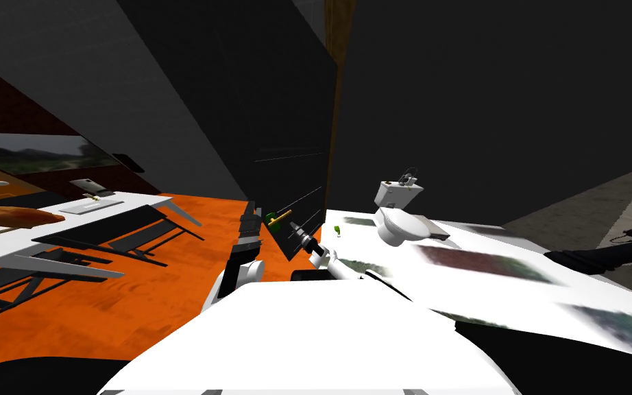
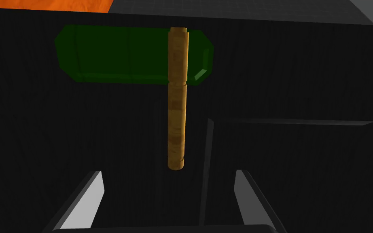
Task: Push the door open
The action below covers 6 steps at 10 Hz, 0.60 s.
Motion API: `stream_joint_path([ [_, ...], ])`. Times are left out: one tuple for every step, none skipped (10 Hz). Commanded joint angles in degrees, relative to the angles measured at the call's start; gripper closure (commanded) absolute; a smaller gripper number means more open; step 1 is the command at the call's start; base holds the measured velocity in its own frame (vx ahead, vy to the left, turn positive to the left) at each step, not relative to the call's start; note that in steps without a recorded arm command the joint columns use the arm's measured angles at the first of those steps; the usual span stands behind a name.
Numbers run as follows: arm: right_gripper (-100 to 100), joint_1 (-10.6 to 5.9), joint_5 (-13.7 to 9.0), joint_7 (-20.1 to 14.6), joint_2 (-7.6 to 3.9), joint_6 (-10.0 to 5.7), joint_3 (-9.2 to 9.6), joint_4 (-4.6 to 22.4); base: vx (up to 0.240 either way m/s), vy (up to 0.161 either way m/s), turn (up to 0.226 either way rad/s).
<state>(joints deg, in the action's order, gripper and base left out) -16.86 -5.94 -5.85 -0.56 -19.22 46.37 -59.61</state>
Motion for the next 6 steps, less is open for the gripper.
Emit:
stream_joint_path([
  [-100,-0.06,0.01,0.27,1.6,-0.15,-0.53,0.61,-0.095,0.007,-0.028],
  [-100,-0.06,-0.01,0.1,1.06,-0.13,-0.35,0.47,-0.039,0.004,0.001],
  [-100,-0.15,0.09,0.33,-0.64,-0.4,-0.72,0.88,0.055,0.085,0.051],
  [-100,-0.18,0.12,0.39,-0.9,-0.46,-0.82,0.98,0.128,0.157,0.017],
  [-100,-0.23,0.18,0.5,-1.18,-0.61,-1.03,1.2,0.154,0.174,0.011],
  [-100,-0.26,0.21,0.56,-1.17,-0.68,-1.15,1.31,0.147,0.19,0.019],
])
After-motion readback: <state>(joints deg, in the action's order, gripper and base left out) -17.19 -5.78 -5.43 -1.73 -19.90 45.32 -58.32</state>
